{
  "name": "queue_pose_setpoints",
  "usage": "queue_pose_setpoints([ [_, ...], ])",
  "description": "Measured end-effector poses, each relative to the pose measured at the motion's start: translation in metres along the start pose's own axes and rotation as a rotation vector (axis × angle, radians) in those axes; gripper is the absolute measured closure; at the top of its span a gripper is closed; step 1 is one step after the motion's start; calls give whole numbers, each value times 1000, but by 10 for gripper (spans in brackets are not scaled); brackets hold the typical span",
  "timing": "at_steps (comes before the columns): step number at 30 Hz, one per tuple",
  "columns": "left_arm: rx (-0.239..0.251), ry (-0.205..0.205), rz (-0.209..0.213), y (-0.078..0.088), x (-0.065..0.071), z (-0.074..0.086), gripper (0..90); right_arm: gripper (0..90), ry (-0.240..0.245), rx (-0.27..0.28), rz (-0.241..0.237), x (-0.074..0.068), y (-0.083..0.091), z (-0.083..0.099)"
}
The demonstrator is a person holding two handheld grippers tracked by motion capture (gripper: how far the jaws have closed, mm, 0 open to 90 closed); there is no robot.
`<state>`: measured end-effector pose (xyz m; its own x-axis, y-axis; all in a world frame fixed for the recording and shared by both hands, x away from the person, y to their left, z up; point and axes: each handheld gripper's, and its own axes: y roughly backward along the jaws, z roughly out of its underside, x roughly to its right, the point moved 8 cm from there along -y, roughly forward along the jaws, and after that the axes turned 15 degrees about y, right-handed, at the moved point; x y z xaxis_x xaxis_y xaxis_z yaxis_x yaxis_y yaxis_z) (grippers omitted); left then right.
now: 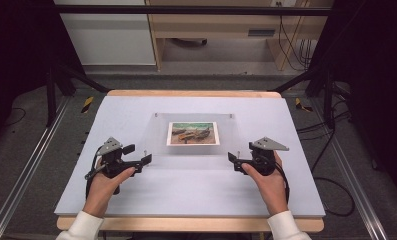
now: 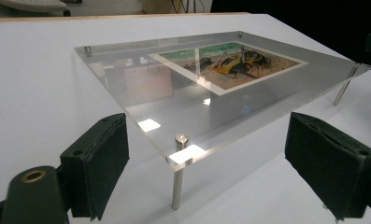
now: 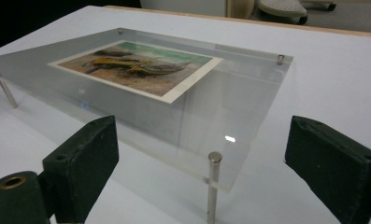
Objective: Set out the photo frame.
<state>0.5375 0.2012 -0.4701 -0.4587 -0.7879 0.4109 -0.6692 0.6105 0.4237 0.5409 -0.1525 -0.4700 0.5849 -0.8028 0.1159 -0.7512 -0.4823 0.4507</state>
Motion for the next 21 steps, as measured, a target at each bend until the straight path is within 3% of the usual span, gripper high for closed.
queue_pose_setpoints([
  [6,-30,11,-8,-10,-2,-11,151,175,-5,-8,15,10,-8,-10],
  [13,-47,-21,-48,-20,-5,-21,166,204,6,-52,17,17,-18,-17],
  [21,-93,20,-87,-34,-18,-22,183,196,-24,-137,-25,20,-34,-11],
])
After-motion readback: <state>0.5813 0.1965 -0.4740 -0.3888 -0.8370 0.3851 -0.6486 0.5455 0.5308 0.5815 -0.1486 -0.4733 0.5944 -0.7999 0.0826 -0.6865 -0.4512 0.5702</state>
